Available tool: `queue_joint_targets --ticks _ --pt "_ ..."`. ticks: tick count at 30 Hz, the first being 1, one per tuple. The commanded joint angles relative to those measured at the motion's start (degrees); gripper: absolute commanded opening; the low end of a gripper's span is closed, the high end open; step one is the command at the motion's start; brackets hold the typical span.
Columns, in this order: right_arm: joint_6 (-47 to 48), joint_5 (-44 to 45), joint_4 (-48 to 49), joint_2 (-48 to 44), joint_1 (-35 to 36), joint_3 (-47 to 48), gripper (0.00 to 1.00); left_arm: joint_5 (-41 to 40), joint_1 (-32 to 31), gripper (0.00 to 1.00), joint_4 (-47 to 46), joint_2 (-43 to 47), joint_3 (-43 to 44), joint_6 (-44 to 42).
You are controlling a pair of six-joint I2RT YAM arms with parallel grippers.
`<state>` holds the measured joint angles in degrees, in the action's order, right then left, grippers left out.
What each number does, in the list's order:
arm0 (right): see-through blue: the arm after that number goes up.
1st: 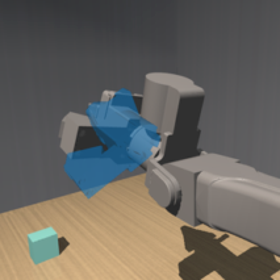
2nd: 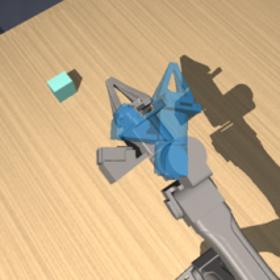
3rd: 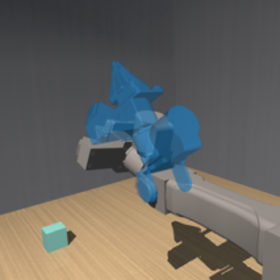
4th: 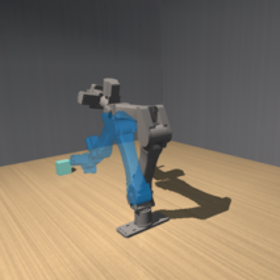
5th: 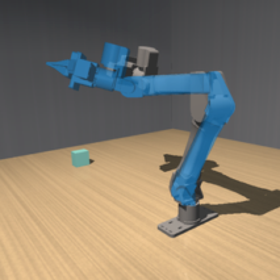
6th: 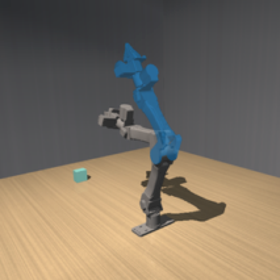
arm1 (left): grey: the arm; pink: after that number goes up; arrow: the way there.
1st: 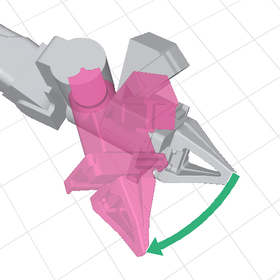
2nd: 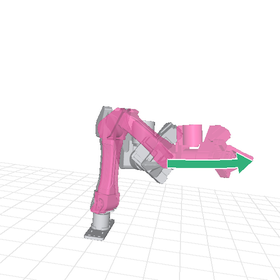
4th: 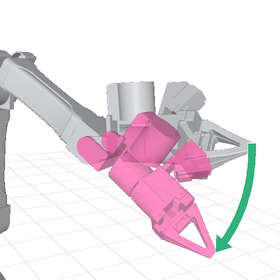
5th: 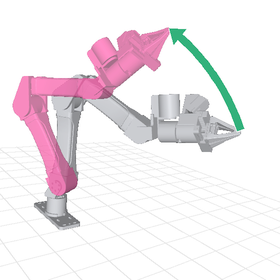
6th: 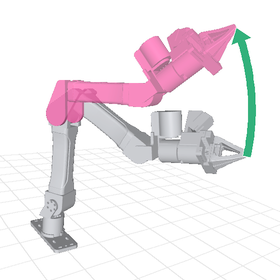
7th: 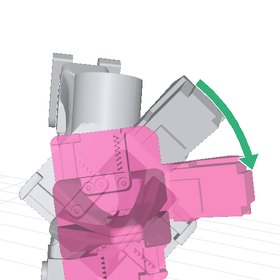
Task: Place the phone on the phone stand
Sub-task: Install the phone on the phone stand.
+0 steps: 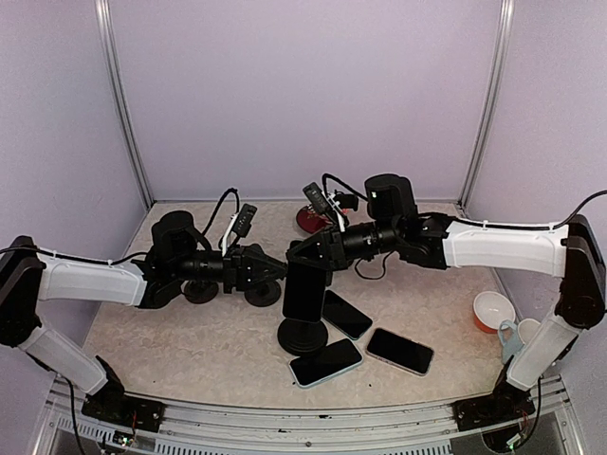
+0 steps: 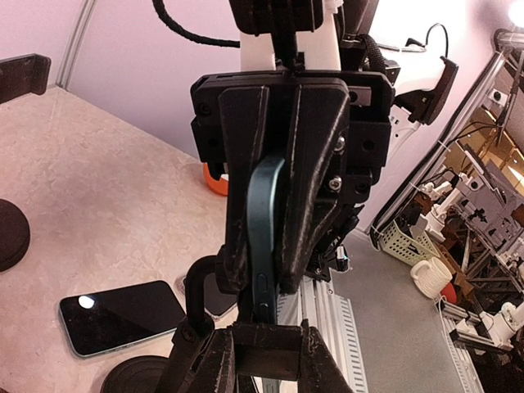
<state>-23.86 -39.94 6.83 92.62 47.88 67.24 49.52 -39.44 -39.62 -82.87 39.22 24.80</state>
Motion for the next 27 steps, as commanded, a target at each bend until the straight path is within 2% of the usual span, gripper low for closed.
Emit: queue_joint_targets --ticks 1,7,16,22,27 --pt "1.57 7.31 -10.14 2.68 -2.16 -0.63 0.00 4.22 -0.72 0.05 -0.92 1.13 1.68 -1.72" --pt "2.03 7.77 -9.91 3.08 -1.50 -0.23 0.00 4.13 -1.10 0.16 -1.34 0.04 1.82 -1.63" --pt "3.05 8.05 -9.84 2.60 -1.21 -0.66 0.00 4.23 -1.05 0.43 -2.10 0.25 1.50 -1.45" --pt "3.36 7.36 -9.39 2.14 -1.24 -0.68 0.00 4.12 -0.90 0.54 -2.72 0.17 1.21 -1.18" --pt "3.38 6.17 -8.68 1.80 -1.05 -0.88 0.01 4.02 -0.95 0.58 -2.97 0.08 1.04 -0.94"
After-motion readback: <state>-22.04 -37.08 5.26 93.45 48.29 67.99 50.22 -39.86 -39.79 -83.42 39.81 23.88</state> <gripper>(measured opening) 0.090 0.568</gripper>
